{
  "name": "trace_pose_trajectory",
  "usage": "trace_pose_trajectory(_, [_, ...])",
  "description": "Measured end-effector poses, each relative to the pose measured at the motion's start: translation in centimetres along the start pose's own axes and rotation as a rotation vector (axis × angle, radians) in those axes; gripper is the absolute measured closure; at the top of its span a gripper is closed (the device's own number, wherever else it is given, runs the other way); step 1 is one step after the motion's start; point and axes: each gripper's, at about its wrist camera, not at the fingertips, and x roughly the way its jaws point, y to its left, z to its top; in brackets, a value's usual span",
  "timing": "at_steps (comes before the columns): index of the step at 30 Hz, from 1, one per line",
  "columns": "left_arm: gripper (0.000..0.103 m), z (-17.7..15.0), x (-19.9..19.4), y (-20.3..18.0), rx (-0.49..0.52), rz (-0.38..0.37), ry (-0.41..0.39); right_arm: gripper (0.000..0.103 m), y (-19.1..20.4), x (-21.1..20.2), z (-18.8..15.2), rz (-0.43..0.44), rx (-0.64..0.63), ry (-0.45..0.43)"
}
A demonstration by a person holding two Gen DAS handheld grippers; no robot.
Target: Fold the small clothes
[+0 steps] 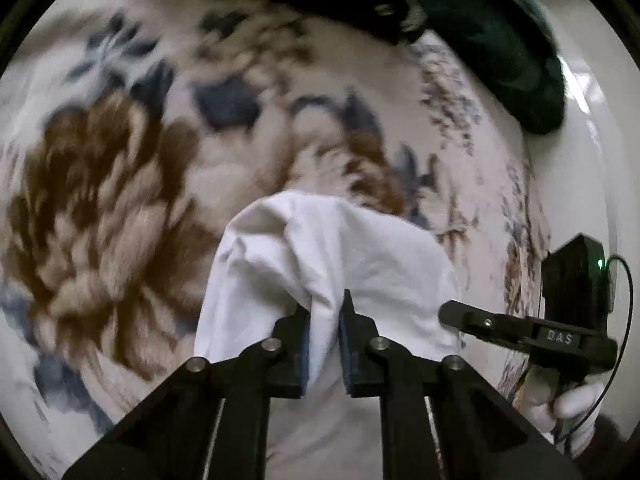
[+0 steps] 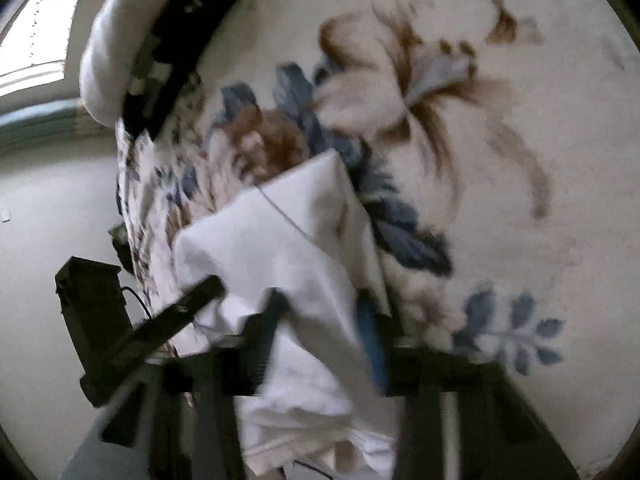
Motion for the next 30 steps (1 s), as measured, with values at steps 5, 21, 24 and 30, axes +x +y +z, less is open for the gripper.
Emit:
trace_pose_trajectory(5, [0.094, 2.6, -0.4, 1.0, -0.065, -0.063, -0.037, 0.097, 1.6, -1.1, 0.8, 0.006, -0.024, -0.087])
trace_pose_trajectory(21, [0.062, -1.9, -5.1, 2.3, -0.185, 0.011, -0.048, 0.067, 3.5, -4.6, 0.0, -0.111, -0.05, -0.128])
trace_pose_trajectory(24, [0.062, -5.0, -5.1, 2.1, -0.287, 0.027, -0.016, 0.067, 4.5, -4.7, -3.2, -0.135, -0.065, -0.118])
trace_pose_trajectory(30, [0.062, -8.3, -3.3, 3.5, -0.545, -0.157, 0.013, 0.067, 2.2, -3.3, -7.4, -0.045, 0.1, -0.037])
